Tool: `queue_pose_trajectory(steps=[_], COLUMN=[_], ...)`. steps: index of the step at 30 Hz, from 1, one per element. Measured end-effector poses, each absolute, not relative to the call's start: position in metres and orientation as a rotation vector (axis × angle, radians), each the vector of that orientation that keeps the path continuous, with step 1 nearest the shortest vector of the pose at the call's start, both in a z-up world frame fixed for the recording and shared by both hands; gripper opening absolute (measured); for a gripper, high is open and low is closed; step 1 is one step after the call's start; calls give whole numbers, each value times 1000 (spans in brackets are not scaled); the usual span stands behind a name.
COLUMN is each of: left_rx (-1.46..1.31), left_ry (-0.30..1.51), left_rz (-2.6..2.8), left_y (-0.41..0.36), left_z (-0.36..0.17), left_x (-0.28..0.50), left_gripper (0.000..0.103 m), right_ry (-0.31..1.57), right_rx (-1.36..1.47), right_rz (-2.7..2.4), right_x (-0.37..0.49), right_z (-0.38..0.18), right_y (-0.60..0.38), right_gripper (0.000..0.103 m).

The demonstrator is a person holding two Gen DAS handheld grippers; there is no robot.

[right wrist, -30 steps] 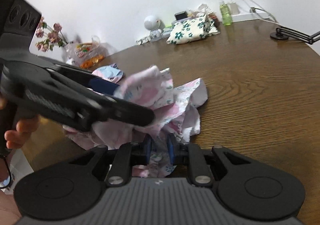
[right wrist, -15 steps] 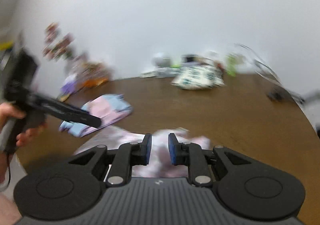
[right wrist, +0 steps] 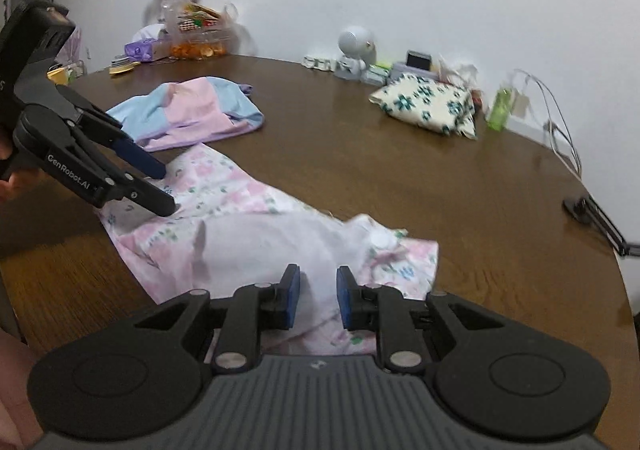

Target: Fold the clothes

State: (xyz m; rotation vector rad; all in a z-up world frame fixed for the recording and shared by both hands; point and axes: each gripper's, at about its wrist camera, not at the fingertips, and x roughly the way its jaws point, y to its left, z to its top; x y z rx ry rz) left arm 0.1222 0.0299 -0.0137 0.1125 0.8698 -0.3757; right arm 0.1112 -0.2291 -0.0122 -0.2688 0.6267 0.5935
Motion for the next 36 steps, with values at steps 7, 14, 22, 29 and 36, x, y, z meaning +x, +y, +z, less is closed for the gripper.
queue_pose_trajectory(steps=[7,14,22,29,36], left_rx=[156,139,184,6,-246], left_ry=[843,712,749,805,896], left_rz=[-353,-393,-395,-318,-334], left_y=[23,24,19,74,111], left_z=[-19,16,7,6,-5], left_x=[115,92,76,74,89], left_gripper=[59,66,67,79,79], right_ry=[643,542,500,540,630], right_rx=[-190,-117,-121,-260,-319], right_rz=[609,590,663,692,670], right_x=[118,101,94,106,121], right_z=[-33,-1,16,19,-5], right_y=[-242,-256,-216,-176,-162], right_gripper=[19,22,30,28,27])
